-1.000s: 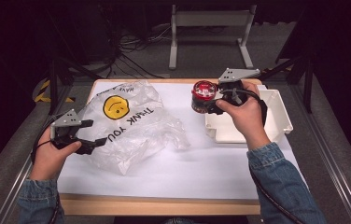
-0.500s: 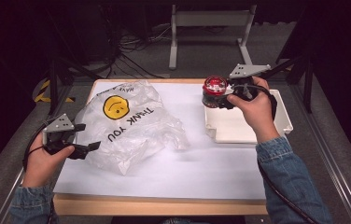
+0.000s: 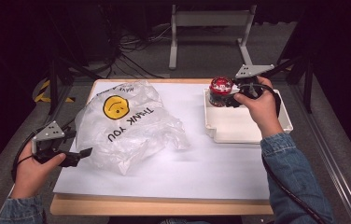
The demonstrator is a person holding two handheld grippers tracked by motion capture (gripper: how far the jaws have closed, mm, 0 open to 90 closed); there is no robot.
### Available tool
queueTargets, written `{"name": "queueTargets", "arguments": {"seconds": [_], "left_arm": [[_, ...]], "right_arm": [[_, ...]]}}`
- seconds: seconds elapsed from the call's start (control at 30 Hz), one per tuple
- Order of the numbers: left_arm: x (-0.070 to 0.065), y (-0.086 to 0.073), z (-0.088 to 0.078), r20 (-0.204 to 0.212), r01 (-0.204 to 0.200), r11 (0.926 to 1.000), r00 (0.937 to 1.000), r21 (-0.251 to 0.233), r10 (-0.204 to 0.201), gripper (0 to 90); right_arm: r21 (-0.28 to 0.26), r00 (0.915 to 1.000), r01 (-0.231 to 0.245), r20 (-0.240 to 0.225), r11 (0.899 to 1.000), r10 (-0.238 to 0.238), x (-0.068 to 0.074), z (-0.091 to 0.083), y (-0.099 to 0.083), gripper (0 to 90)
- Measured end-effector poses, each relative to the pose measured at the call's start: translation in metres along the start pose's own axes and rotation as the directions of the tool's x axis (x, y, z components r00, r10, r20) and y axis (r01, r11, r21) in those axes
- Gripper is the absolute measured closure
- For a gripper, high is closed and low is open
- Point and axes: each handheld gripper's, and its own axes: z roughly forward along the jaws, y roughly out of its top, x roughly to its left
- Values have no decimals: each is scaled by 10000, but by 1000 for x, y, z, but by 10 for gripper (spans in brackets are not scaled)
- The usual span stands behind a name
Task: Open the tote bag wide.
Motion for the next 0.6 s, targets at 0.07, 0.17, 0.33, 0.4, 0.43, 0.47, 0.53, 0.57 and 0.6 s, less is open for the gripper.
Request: {"name": "queueTargets", "arguments": {"seconds": [0.07,0.17,0.33,0.4,0.43,0.47,0.53,0.57,0.6], "left_arm": [[0,-2,-2,-65,38,10000,10000,-5,-38,111],[0,-5,-5,-151,91,10000,9998,27,-91,111],[0,-8,-7,-186,166,9998,9997,110,-164,111],[0,-8,-7,-184,162,9998,9997,111,-160,111],[0,-7,-6,-180,143,9998,9997,101,-141,111],[0,-7,-6,-181,146,9999,9997,80,-144,111],[-1,-7,-5,-145,168,9998,9998,142,-165,111],[0,-7,-5,-149,115,9999,9998,127,-113,111],[0,-7,-5,-150,96,9999,9998,126,-94,110]], "right_arm": [[2,10000,-33,-33,10000,33,-2,1,-3,246],[46,10000,-51,-47,10000,51,-8,5,-10,246],[237,9999,-145,-49,9996,146,-19,11,-23,246],[249,9999,-157,-20,9996,158,-20,12,-25,246],[276,9998,-175,-33,9995,176,-21,13,-28,246],[298,9997,-235,-69,9993,237,-22,14,-31,246],[353,9996,-279,-83,9990,282,-24,16,-36,246],[410,9996,-275,-62,9988,278,-25,17,-39,246],[458,9996,-275,-35,9986,277,-25,18,-41,246]]}}
